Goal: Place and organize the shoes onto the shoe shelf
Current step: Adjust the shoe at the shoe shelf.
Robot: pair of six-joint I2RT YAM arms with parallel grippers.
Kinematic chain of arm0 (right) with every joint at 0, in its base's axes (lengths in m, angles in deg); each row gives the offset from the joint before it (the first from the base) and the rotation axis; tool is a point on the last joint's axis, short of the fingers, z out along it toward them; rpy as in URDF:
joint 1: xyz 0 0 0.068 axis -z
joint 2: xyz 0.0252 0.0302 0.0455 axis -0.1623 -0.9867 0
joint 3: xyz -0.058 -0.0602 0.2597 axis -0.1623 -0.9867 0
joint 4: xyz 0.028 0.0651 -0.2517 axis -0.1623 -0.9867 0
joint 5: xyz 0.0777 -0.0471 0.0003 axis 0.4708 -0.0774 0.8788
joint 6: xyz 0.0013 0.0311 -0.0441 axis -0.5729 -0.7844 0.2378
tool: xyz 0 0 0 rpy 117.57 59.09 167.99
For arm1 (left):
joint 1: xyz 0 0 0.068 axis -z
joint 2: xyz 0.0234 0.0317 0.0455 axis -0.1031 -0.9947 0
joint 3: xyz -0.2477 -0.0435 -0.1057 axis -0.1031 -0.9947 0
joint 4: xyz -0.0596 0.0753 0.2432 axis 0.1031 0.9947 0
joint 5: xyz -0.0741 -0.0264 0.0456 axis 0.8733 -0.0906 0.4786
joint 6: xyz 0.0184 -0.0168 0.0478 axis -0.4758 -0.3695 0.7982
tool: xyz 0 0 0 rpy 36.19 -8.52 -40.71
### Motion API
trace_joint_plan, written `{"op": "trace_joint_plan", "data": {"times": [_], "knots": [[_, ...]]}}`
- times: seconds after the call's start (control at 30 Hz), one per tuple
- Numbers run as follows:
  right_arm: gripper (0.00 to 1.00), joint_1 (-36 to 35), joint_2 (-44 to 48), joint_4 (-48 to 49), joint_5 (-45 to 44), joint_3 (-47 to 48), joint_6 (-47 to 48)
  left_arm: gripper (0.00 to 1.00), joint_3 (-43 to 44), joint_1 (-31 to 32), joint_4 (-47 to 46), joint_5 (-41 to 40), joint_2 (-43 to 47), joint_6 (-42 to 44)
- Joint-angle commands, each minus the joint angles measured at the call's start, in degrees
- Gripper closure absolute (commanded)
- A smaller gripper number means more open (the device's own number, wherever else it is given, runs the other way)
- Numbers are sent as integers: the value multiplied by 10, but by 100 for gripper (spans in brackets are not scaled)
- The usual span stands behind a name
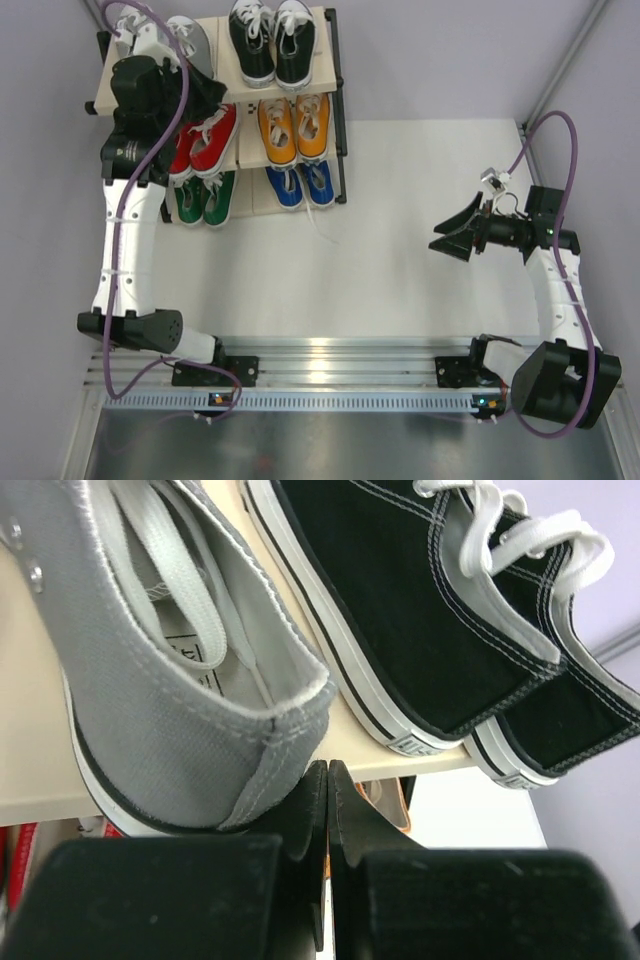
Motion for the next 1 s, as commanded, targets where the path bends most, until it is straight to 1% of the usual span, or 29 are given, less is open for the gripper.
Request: {"op": "trace_joint_plan", "data": {"times": [0.0, 0.13, 0.23, 0.57, 0.8, 0.97], "knots": [[15, 10, -2, -1, 12, 20, 21, 100, 26, -28, -12, -37, 11, 5], [15, 10, -2, -4, 13, 21, 22, 99, 28, -67, -10, -20, 4, -3], [15, 10, -2, -4, 13, 21, 22, 100, 33, -84, -11, -16, -1, -8], [15, 10, -3, -8, 14, 23, 28, 99, 61, -91, -10, -23, -21, -15], [15, 11, -2, -9, 14, 23, 28, 99, 65, -92, -10, -12, -27, -16], [15, 11, -4, -10, 15, 23, 28, 98, 89, -93, -11, -1, -50, -20]]}}
